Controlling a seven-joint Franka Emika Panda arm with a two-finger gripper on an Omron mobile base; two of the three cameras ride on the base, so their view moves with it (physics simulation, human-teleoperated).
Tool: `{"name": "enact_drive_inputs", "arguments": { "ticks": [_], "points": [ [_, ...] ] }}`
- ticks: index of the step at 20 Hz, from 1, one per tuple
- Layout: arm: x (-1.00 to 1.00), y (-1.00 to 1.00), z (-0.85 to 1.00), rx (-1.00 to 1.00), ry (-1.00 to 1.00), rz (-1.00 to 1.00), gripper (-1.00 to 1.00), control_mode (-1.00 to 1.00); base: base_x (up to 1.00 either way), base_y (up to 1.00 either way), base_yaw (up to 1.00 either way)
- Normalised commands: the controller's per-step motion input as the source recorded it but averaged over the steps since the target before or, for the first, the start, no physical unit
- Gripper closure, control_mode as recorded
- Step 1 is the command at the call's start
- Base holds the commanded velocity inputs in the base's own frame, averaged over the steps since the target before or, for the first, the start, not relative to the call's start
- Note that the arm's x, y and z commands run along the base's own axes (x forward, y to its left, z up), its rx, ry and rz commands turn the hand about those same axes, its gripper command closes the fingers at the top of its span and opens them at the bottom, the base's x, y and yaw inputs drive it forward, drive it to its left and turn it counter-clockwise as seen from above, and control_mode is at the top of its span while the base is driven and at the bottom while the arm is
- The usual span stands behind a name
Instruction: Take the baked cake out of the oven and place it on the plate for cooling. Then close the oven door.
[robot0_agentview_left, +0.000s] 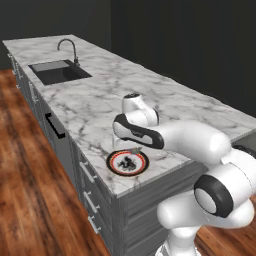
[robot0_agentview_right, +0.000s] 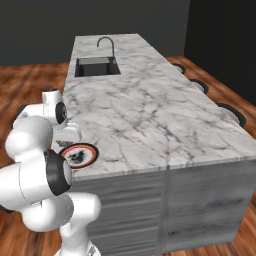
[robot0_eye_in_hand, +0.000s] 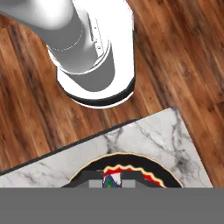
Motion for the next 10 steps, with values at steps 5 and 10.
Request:
{"name": "enact_drive_inputs", "arguments": {
  "ticks": [5,10],
  "points": [
    [0.28,0.00,-0.41,0.00,0.01,-0.09,1.00,-1.00,0.00,0.00,0.00],
    [0.22,0.00,-0.56,0.00,0.00,-0.05,1.00,-1.00,0.00,0.00,0.00]
  ]
}}
